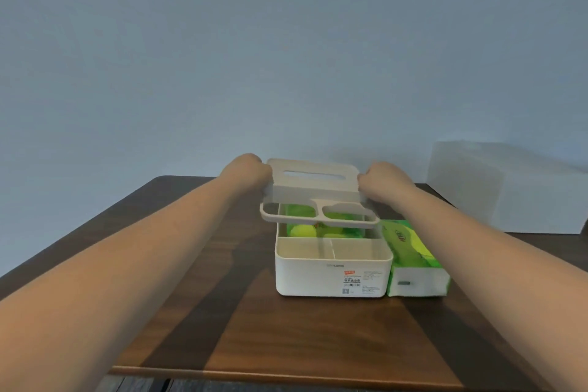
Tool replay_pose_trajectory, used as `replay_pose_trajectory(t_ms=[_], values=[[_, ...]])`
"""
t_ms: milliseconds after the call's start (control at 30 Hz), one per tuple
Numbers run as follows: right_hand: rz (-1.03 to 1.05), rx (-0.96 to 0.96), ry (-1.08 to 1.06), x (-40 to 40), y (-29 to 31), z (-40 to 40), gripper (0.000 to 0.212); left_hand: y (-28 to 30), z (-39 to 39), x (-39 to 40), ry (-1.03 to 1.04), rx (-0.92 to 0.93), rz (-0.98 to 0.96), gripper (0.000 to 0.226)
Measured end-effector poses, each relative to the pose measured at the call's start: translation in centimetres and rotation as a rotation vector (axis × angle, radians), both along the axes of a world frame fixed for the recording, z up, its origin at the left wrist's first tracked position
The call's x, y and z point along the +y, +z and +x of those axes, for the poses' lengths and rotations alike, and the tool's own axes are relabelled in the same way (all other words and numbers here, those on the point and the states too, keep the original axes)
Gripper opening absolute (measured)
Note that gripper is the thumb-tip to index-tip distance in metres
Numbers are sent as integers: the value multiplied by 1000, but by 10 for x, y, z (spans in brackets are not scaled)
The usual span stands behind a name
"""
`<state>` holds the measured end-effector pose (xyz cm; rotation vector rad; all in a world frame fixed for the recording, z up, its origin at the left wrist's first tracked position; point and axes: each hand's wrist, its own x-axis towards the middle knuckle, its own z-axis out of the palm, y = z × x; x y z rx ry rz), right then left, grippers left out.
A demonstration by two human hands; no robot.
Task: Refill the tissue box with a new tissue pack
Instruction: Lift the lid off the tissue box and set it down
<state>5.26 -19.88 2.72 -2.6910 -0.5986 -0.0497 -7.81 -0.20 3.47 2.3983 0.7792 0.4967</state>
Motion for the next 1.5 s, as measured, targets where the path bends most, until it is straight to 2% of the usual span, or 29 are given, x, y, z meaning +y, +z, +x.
replay_pose_trajectory(t_ms=[100,200,300,400,500,633,733,833,933,1000,1033,1100,1167,1233,1333,1500], values=[[113,-63,39,25,11,-11,20,4,-14,28,40,-105,-29,29],[103,-62,103,57,18,-26,21,-1,-33,57,113,-125,2,34],[13,-8,158,93,19,-45,20,-14,-50,86,203,-91,-4,31],[-50,9,174,130,13,-57,21,-30,-62,113,262,-53,-91,14],[-115,41,192,163,-1,-64,19,-42,-73,134,302,-10,-152,13],[-245,62,264,194,-20,-73,5,-61,-84,155,345,97,-158,11],[-372,108,303,211,-33,-78,22,-75,-89,168,353,163,-173,10],[-395,125,341,224,-50,-78,26,-87,-93,180,361,245,-171,18],[-452,103,394,236,-65,-76,23,-98,-95,190,359,289,-162,23],[-503,93,413,241,-70,-76,11,-104,-96,195,353,289,-136,12],[-527,90,412,243,-72,-76,15,-107,-98,198,353,280,-124,8],[-588,77,430,245,-75,-76,30,-112,-99,202,356,259,-96,17],[-642,79,443,245,-75,-79,34,-116,-99,203,359,239,-55,22],[-652,113,435,244,-74,-79,34,-119,-98,202,357,228,-16,23],[-611,150,412,242,-71,-77,31,-119,-95,200,364,213,42,11],[-460,87,401,230,-55,-82,28,-105,-88,193,373,166,95,14]])
